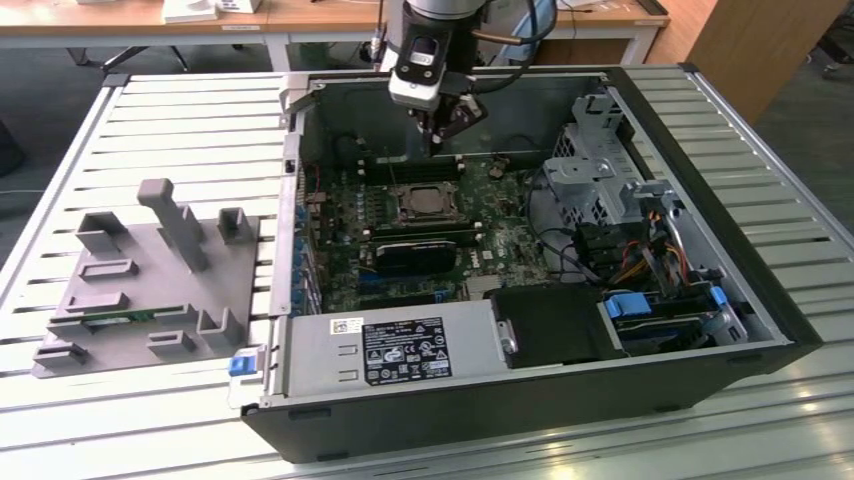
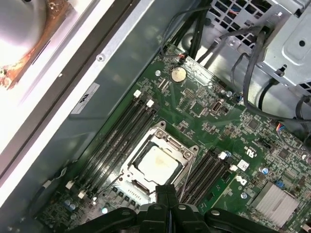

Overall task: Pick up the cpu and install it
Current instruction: 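Install the first cpu locking lever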

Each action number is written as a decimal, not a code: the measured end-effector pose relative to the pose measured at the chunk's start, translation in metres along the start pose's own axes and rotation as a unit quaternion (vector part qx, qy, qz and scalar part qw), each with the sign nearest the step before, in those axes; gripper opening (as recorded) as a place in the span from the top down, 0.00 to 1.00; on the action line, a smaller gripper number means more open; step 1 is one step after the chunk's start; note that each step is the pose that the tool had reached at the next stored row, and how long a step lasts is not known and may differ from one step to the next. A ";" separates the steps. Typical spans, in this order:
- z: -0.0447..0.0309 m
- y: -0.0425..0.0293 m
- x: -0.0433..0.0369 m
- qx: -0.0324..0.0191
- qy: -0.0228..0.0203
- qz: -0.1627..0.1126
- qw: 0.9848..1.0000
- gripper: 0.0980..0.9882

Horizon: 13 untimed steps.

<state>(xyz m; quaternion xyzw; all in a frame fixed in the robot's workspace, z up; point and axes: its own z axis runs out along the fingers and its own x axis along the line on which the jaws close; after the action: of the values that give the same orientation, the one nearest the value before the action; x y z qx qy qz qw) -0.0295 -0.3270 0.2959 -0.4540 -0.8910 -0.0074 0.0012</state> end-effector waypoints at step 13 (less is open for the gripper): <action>0.0001 0.0000 0.0000 0.001 0.001 -0.079 0.997 0.99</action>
<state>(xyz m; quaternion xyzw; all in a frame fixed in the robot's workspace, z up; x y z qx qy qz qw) -0.0295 -0.3271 0.2958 -0.3825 -0.9239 -0.0072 0.0018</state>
